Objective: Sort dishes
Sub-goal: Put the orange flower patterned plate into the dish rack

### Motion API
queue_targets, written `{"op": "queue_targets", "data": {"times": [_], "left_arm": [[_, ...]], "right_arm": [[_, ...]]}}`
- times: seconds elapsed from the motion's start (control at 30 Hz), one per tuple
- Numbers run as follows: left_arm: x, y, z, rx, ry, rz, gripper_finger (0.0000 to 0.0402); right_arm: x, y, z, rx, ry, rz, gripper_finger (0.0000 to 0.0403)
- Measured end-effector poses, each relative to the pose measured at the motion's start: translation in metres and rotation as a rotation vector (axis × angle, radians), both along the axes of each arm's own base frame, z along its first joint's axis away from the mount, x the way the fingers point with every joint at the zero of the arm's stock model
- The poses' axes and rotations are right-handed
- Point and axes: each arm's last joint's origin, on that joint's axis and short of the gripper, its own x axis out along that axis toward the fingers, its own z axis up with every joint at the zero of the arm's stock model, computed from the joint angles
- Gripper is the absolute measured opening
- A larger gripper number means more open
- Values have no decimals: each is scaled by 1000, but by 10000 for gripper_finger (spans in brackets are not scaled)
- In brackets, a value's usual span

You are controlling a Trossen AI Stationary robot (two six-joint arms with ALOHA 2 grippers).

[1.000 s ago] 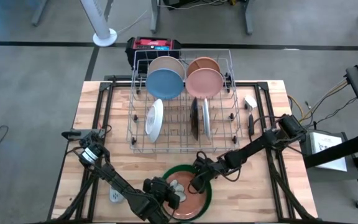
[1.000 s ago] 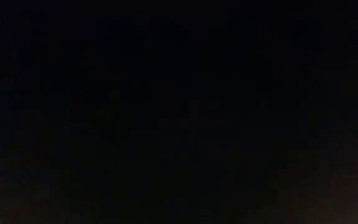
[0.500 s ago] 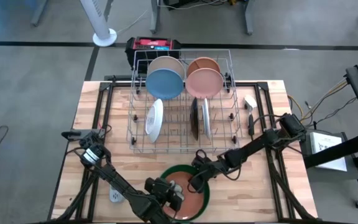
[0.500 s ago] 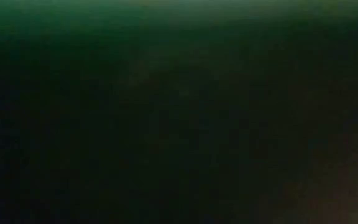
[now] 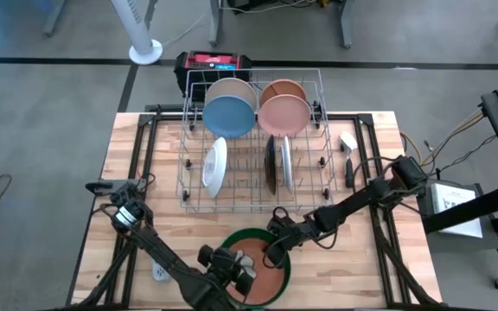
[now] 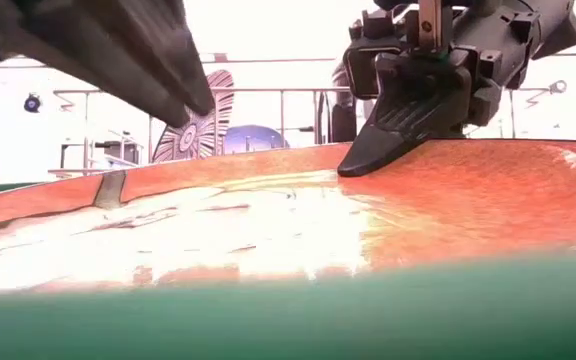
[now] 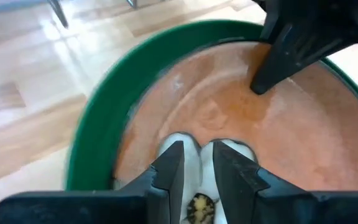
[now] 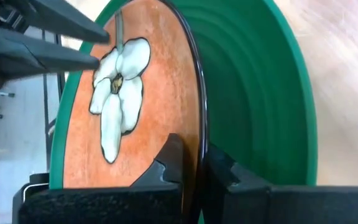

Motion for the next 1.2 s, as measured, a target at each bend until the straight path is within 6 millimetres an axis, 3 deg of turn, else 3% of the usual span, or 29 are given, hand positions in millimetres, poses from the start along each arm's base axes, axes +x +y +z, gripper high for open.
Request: {"op": "queue_targets", "data": {"times": [0.23,0.63,1.2], "left_arm": [[-3,0,15,39,40,-6,74],[-16,10,9,68,155,60,74],[-17,3,8,-55,249,17,74]], "right_arm": [[-2,0,4,-11,-7,20,8],[-8,9,5,-150,-33,127,8],[-14,6,16,-149,-15,196,8]]}}
